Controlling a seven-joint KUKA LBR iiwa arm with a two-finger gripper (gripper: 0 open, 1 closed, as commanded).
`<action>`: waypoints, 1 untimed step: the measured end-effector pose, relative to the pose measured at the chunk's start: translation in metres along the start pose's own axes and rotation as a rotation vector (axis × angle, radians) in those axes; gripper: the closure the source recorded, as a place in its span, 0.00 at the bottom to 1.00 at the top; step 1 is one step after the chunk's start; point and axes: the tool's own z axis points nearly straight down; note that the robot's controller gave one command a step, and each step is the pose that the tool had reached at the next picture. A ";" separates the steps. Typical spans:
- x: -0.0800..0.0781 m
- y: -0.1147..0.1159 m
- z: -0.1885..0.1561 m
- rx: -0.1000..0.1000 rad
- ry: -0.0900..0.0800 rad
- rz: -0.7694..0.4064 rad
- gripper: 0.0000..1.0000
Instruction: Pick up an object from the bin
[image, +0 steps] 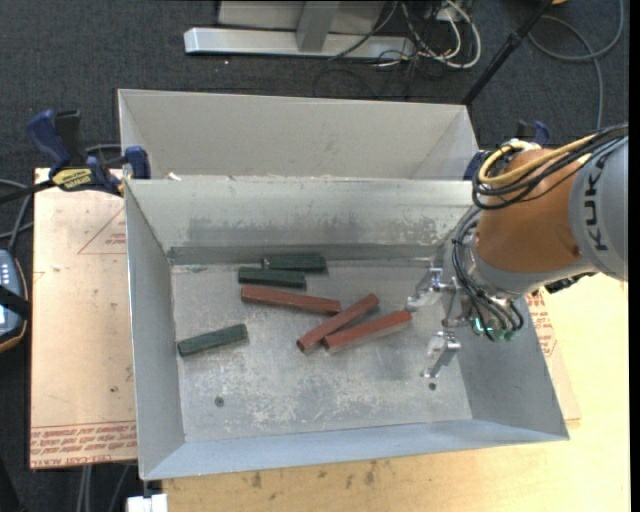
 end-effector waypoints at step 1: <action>-0.002 0.000 -0.003 0.001 -0.006 -0.002 0.00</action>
Offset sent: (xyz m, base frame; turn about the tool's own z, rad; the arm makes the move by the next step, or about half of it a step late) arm 0.0517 0.0422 -0.0641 -0.0214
